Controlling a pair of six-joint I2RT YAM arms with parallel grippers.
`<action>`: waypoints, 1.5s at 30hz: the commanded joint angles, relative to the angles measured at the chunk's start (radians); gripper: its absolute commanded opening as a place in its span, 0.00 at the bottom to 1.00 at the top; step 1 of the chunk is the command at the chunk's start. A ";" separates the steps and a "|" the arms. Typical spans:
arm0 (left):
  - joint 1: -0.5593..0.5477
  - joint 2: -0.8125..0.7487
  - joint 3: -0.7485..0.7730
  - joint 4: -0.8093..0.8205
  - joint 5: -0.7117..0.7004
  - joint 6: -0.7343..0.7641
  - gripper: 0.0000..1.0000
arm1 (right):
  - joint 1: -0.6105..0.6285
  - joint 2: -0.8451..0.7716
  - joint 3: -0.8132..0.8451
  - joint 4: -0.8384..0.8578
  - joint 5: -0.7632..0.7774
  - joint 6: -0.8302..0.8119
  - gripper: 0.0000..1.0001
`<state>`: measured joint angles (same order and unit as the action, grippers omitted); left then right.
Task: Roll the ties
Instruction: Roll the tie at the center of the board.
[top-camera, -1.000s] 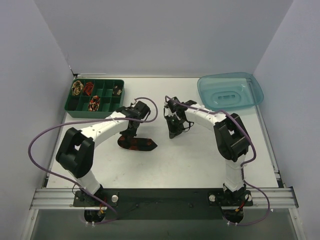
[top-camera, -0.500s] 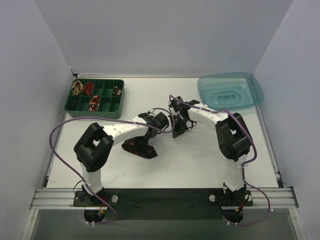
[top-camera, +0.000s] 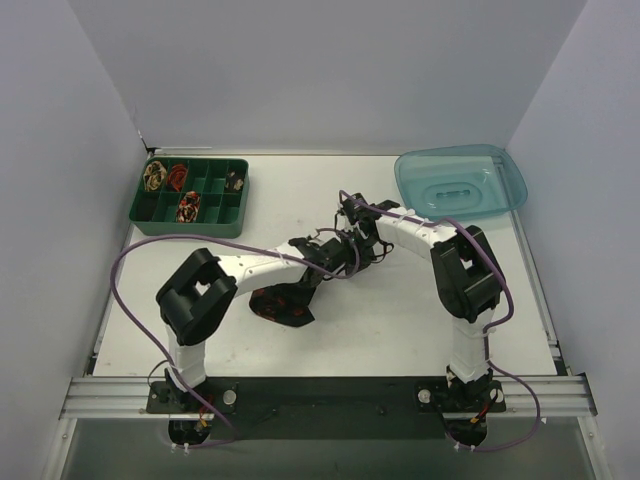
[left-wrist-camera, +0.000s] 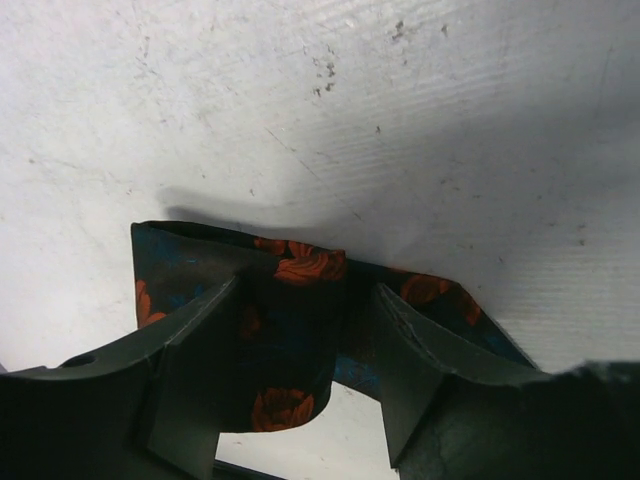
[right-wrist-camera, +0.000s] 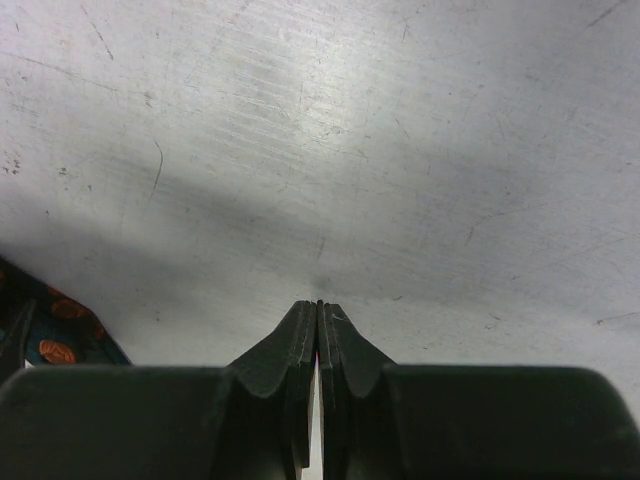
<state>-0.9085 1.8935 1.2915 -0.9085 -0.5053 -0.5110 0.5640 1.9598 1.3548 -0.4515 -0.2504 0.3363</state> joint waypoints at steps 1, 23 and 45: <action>0.000 -0.096 -0.044 0.083 0.082 -0.034 0.65 | -0.003 -0.018 -0.010 -0.027 0.005 0.003 0.05; 0.105 -0.763 -0.458 0.352 0.232 -0.156 0.28 | 0.183 -0.068 0.145 -0.015 -0.072 -0.026 0.06; 0.112 -1.013 -0.940 0.559 0.338 -0.400 0.00 | 0.365 0.085 0.280 0.062 -0.205 -0.014 0.06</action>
<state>-0.8028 0.8761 0.3531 -0.4404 -0.1558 -0.8707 0.8951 2.0159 1.6093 -0.3931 -0.4286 0.3168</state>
